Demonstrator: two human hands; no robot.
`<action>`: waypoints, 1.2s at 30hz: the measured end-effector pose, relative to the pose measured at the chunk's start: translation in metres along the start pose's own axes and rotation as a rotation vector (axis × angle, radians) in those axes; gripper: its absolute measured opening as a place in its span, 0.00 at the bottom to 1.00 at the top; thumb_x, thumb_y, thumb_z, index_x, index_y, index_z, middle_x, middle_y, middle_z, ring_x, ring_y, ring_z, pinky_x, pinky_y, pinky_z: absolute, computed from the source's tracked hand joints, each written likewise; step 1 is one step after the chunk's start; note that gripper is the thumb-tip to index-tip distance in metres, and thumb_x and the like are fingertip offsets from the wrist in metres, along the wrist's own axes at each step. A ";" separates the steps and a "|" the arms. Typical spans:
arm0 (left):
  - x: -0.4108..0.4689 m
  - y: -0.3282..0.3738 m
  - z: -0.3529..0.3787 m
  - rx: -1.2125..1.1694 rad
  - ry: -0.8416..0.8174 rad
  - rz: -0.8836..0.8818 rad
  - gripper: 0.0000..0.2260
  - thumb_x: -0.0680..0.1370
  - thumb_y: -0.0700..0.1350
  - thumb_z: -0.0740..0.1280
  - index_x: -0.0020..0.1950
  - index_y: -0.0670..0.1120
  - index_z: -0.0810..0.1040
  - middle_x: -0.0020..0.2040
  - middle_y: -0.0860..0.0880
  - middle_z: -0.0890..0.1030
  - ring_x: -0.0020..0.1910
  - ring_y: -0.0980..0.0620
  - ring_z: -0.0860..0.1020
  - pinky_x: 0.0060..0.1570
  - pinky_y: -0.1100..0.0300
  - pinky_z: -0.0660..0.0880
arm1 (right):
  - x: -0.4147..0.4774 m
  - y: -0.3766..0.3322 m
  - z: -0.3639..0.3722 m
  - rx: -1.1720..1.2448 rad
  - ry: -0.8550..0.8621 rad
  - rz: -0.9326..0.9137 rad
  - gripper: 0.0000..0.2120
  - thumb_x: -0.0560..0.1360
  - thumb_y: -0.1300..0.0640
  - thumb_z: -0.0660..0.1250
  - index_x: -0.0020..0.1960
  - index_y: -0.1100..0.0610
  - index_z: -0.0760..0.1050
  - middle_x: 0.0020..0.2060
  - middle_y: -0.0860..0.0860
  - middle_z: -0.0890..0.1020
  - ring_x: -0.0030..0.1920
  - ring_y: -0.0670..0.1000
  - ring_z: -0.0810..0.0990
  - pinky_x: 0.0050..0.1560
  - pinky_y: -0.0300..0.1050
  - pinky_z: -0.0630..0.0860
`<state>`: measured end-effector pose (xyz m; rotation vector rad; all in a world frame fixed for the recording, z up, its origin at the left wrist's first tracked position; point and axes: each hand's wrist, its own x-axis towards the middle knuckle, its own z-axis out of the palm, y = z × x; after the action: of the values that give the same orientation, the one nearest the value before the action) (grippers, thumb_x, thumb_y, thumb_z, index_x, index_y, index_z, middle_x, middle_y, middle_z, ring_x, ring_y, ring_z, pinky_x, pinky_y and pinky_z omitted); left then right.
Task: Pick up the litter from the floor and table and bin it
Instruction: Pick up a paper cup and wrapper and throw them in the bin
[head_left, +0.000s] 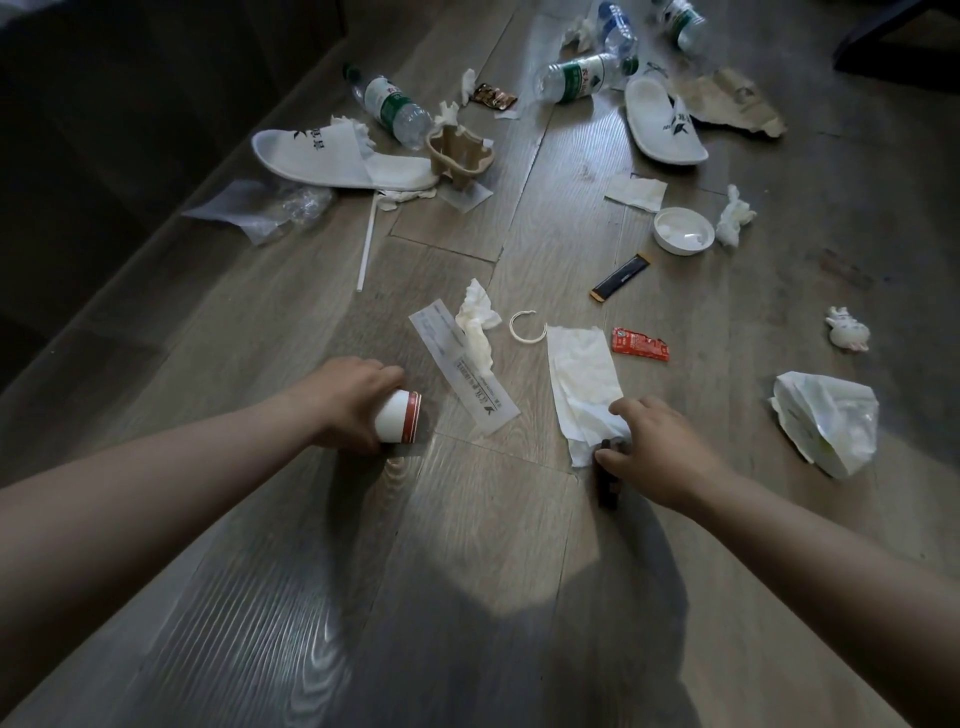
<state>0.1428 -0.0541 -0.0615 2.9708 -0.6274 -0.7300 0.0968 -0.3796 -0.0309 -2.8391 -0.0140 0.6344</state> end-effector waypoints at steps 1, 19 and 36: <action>-0.001 0.000 -0.001 -0.014 -0.002 -0.002 0.25 0.65 0.55 0.76 0.57 0.53 0.72 0.54 0.51 0.77 0.53 0.51 0.75 0.53 0.54 0.74 | -0.001 0.000 0.000 0.002 -0.003 -0.001 0.20 0.76 0.51 0.66 0.64 0.58 0.70 0.60 0.55 0.74 0.60 0.56 0.72 0.57 0.50 0.73; 0.076 0.031 -0.021 0.158 0.054 0.312 0.49 0.62 0.56 0.76 0.77 0.55 0.52 0.75 0.49 0.54 0.72 0.47 0.60 0.68 0.50 0.67 | 0.009 0.026 0.003 0.134 -0.019 0.040 0.28 0.76 0.49 0.67 0.72 0.55 0.64 0.67 0.53 0.70 0.65 0.53 0.70 0.64 0.49 0.71; 0.086 0.049 -0.026 -0.089 0.016 -0.053 0.29 0.60 0.52 0.78 0.59 0.51 0.74 0.55 0.49 0.74 0.52 0.47 0.76 0.49 0.51 0.79 | 0.042 0.048 0.008 0.166 -0.038 0.093 0.50 0.66 0.36 0.73 0.78 0.49 0.49 0.78 0.52 0.50 0.76 0.57 0.54 0.72 0.54 0.60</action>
<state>0.2058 -0.1349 -0.0707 2.9191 -0.5033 -0.7165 0.1297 -0.4221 -0.0660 -2.6798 0.1572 0.6750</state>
